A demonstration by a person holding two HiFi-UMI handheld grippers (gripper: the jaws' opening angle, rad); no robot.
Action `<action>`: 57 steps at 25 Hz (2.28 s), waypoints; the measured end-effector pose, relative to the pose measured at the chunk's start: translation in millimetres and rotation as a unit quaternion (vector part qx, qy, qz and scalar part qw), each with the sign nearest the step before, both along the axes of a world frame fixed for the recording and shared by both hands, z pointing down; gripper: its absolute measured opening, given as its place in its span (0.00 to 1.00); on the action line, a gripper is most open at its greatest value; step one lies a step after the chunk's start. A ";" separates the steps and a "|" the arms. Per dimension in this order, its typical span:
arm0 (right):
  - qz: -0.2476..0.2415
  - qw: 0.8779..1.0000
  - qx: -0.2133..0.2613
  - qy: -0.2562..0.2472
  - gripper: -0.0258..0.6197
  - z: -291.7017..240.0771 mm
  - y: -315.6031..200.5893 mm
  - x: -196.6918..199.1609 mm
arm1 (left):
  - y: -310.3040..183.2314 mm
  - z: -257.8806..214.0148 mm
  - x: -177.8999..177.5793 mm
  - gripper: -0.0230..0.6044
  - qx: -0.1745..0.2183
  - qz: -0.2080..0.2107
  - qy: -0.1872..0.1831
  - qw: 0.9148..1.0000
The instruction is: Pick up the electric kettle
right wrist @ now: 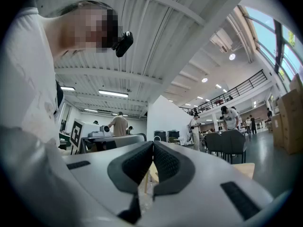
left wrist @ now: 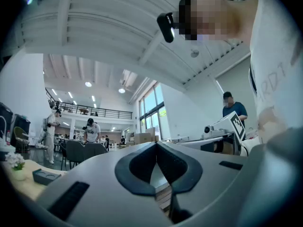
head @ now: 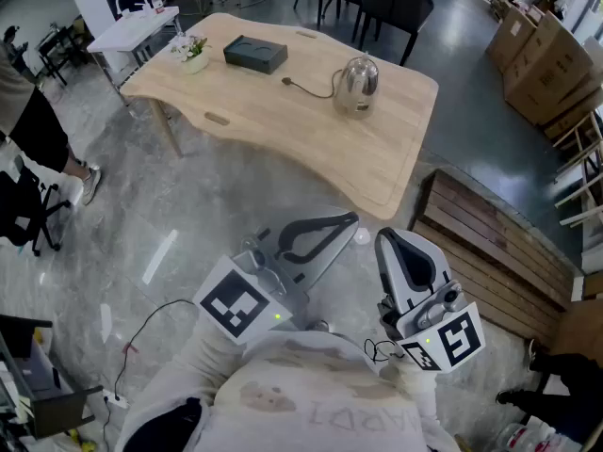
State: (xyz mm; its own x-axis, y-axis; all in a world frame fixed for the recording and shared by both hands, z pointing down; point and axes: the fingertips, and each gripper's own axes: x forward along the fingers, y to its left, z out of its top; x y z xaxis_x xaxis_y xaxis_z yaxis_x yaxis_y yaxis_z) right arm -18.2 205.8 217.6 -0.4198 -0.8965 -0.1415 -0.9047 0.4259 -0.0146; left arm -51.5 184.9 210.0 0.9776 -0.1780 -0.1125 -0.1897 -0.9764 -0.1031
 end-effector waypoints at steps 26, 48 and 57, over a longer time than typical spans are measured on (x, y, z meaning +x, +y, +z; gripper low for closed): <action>0.021 1.000 0.005 0.011 0.07 13.2 -65.1 -19.7 | -55.5 13.0 -38.4 0.06 0.017 0.009 -0.027 0.999; 0.056 0.997 -0.048 0.018 0.24 65.7 -186.8 63.6 | -156.8 28.7 -2.2 0.06 0.005 -0.017 -0.040 0.999; 0.031 0.995 -0.089 0.026 0.30 95.7 -265.1 107.2 | -219.9 37.9 46.1 0.06 -0.021 -0.024 -0.051 0.998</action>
